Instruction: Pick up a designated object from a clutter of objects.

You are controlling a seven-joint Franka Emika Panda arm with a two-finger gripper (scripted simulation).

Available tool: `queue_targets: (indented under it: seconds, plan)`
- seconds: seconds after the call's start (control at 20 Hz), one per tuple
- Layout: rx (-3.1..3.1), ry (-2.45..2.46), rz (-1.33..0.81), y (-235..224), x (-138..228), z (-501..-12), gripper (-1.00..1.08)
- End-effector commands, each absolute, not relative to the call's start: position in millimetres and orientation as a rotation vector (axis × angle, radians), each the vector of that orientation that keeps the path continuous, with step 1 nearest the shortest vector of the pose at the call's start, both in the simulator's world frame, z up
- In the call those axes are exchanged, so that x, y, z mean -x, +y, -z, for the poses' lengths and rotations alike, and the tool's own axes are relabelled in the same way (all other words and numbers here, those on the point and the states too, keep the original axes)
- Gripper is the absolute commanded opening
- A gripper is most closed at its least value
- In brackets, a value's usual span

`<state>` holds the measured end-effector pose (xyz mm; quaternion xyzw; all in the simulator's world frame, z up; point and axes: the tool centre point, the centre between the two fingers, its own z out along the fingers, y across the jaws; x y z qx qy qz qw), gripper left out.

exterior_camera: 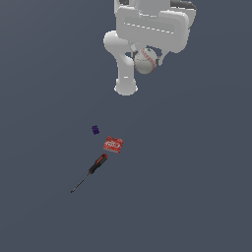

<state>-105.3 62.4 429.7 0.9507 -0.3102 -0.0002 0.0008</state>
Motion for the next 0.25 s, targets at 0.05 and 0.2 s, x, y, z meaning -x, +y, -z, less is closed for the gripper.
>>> queue_targets:
  seconds: [0.05,0.2]
  plan:
    - [-2.986,-0.975,0.000,67.2,106.8,-437.7,-1.00]
    - [-2.986,-0.975,0.000,68.2,106.3,-438.7,-1.00]
